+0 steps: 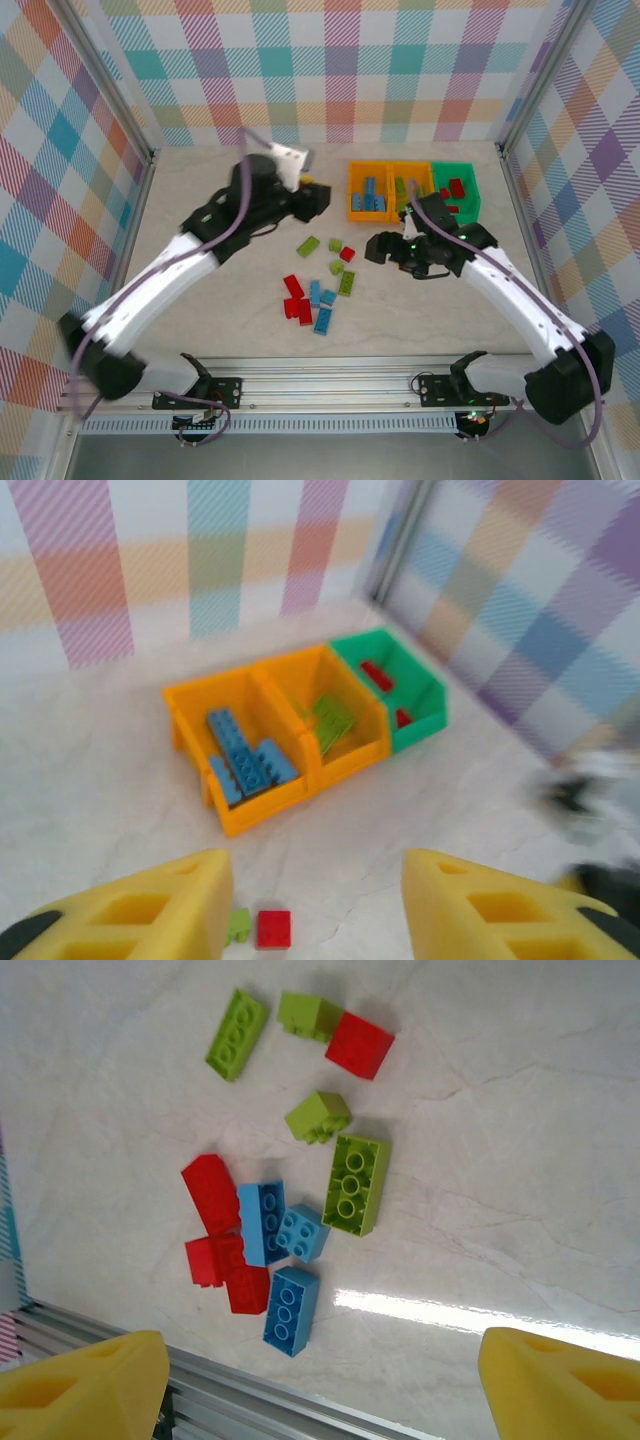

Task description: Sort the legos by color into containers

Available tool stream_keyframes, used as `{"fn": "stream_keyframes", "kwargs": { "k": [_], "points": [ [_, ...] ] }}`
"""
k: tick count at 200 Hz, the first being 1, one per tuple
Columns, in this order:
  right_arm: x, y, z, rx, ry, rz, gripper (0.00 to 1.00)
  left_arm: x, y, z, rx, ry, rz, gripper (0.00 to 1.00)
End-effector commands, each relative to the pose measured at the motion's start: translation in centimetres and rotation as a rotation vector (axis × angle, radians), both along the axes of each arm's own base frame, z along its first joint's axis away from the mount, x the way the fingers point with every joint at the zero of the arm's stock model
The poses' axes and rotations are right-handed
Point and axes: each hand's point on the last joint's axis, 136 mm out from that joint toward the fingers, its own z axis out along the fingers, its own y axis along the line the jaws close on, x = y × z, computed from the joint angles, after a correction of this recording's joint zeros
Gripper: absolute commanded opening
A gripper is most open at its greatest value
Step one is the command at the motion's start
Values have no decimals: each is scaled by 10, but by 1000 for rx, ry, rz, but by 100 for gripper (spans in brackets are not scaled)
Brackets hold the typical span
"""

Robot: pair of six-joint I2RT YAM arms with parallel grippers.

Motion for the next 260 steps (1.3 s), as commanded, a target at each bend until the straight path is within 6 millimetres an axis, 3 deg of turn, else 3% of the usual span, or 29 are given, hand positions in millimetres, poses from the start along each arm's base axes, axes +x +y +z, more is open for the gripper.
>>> {"fn": "stream_keyframes", "kwargs": {
  "k": [1, 38, 70, 107, 158, 185, 207, 237, 260],
  "points": [
    [7, 18, -14, -35, 35, -8, 81, -54, 20, -42, 183, -53, -178, 59],
    [6, 49, -61, -135, 102, 48, 82, -135, 64, -121, 465, -93, -466, 81],
    [10, 56, -100, -256, 143, 28, 82, -176, 76, -151, 505, -192, -640, 100],
    [19, 75, -133, -260, 205, 53, 75, -174, 67, -167, 479, -284, -669, 100],
    [22, 73, -167, -338, 255, 47, 58, -169, 64, -182, 506, -261, -685, 100],
    [27, 65, -168, -388, 240, 19, 44, -173, 59, -180, 444, -261, -694, 100],
    [31, 62, -155, -384, 202, 7, 32, -176, 57, -175, 414, -276, -703, 100],
    [41, 57, -114, -349, 98, -16, 27, -177, 57, -174, 404, -290, -702, 100],
    [63, 41, -69, -327, -38, -61, 27, -173, 58, -176, 413, -293, -687, 100]
  ]
}}
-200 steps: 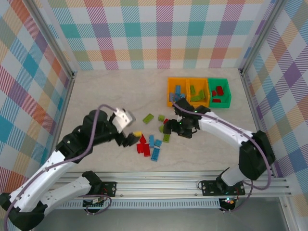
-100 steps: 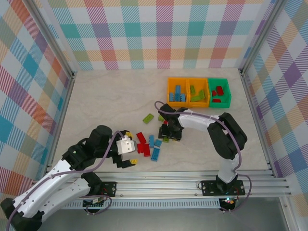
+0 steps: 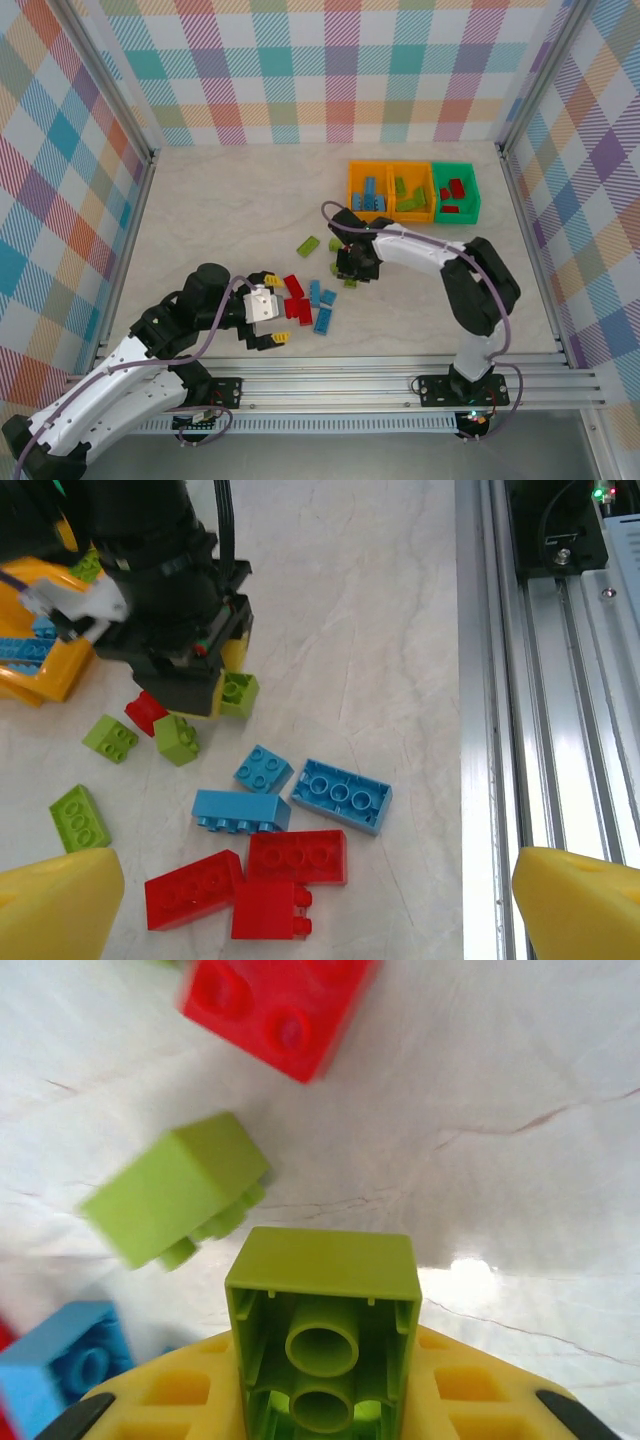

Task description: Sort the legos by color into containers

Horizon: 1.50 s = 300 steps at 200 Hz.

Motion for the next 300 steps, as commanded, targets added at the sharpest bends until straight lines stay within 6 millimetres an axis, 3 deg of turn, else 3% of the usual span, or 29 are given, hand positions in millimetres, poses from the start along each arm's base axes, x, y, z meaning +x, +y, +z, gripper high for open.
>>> {"fn": "stream_keyframes", "kwargs": {
  "k": [1, 31, 53, 76, 107, 135, 160, 188, 215, 233, 259, 282, 300],
  "points": [
    [26, -19, 58, 13, -177, -26, 27, 1, -2, 1, -27, -5, -4, 100],
    [80, -71, 105, -5, -333, -127, 27, 9, 2, -3, -13, -12, 28, 100],
    [124, -113, 117, -27, -399, -186, 27, 12, 4, -7, 3, -14, 45, 100],
    [168, -142, 112, -67, -411, -208, 26, 14, 5, -8, 8, -16, 57, 100],
    [206, -161, 79, -45, -344, -260, 26, 19, 9, -11, 24, -20, 80, 100],
    [230, -162, 60, -30, -301, -259, 45, 22, 11, -13, 29, -20, 94, 100],
    [235, -161, 63, -38, -279, -253, 54, 22, 11, -15, 33, -13, 96, 100],
    [225, -161, 84, -25, -298, -238, 55, 22, 11, -14, 27, -11, 97, 100],
    [192, -149, 108, 66, -302, -205, 56, 23, 11, -13, 23, -11, 101, 100],
    [155, -137, 118, 152, -289, -176, 56, 24, 11, -13, 25, -12, 105, 100],
    [89, -96, 128, 308, -294, -72, 60, 24, 10, -14, 29, -8, 98, 100],
    [30, -65, 111, 303, -232, -1, 64, 27, 10, -16, 43, -3, 105, 100],
    [2, -44, 99, 288, -172, 28, 65, 28, 9, -17, 45, 10, 100, 100]
  ]
}}
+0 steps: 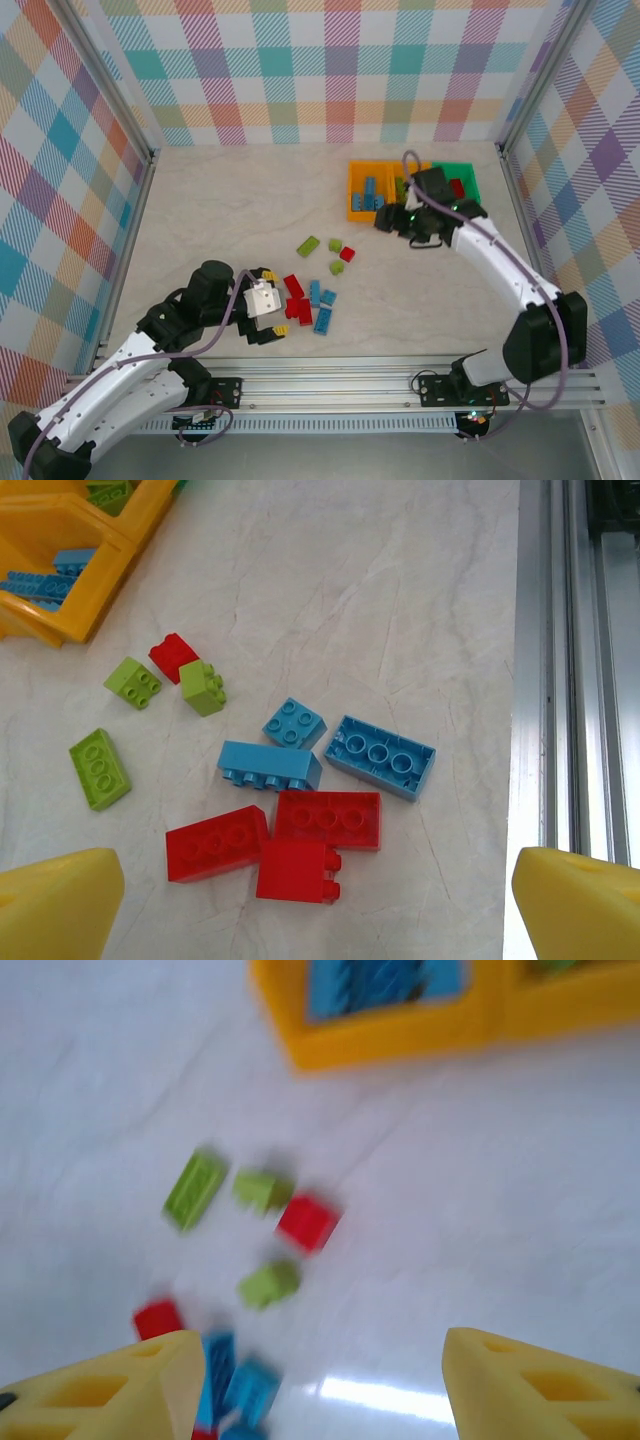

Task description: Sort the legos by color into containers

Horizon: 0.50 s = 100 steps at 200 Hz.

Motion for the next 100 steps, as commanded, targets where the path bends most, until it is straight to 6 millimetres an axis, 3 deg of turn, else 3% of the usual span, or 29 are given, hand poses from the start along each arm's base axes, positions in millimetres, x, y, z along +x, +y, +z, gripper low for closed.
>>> {"fn": "stream_keyframes", "kwargs": {
  "k": [1, 23, 66, 100],
  "points": [
    [-34, 28, -24, 16, 110, 35, 65, 5, -2, 5, -17, -10, -3, 100],
    [-37, 41, -38, -55, 153, 17, 65, 5, -4, 5, -20, 6, -16, 100],
    [4, 69, -75, -177, 194, 13, 67, 5, -7, 12, -75, -8, -10, 100],
    [29, 65, -116, -393, 231, 13, 68, 3, -2, 11, -65, -27, -1, 100]
  ]
}}
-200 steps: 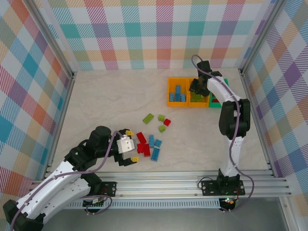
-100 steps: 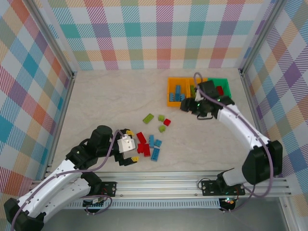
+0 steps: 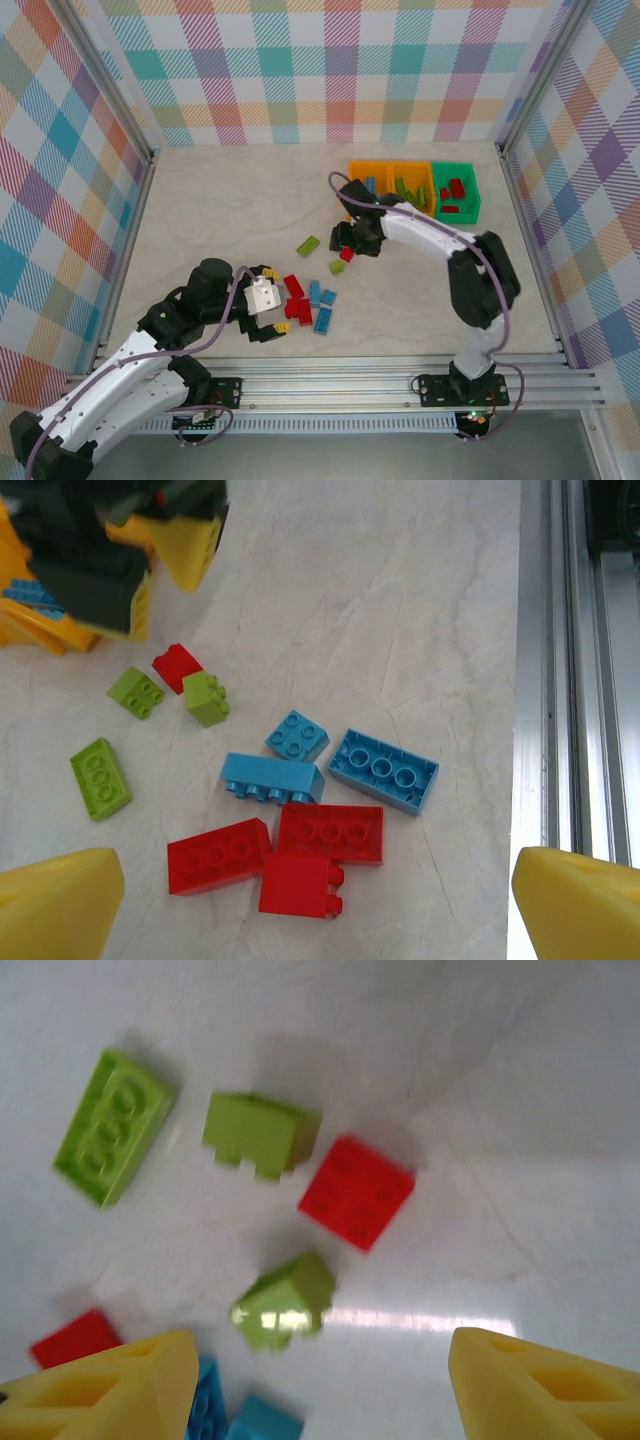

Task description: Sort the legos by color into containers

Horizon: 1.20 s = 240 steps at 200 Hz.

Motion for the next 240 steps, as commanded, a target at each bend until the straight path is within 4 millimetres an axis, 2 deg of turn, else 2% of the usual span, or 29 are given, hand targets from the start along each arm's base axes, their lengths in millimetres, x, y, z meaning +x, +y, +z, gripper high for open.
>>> {"fn": "stream_keyframes", "kwargs": {
  "k": [1, 34, 62, 103, 143, 164, 185, 206, 226, 240],
  "points": [
    [8, -14, -22, -169, 18, 6, 68, 0, 1, 3, -24, -18, -1, 100],
    [14, -19, -44, -238, 31, 1, 72, 3, 3, 2, -17, -33, 18, 100],
    [15, -7, -54, -207, 56, 50, 74, 4, 2, 2, -16, -28, 15, 100],
    [16, 0, -69, -194, 95, 45, 63, 4, 2, 0, -10, -17, 15, 100],
    [16, -5, -68, -186, 91, 39, 50, 4, 1, 2, -17, -23, 14, 100],
    [13, -11, -57, -144, 79, 23, 42, 4, 1, 4, -25, -23, 12, 100],
    [11, -18, -32, -88, 19, 8, 37, 3, 1, 6, -32, -32, 14, 100],
    [8, -34, -4, -20, -39, -28, 36, 4, 1, 9, -42, -48, 16, 100],
    [12, -71, 27, 42, -100, -120, 36, 4, 2, 10, -47, -57, 23, 100],
    [21, -109, 51, 65, -172, -210, 37, 5, 3, 10, -47, -60, 27, 100]
  ]
}}
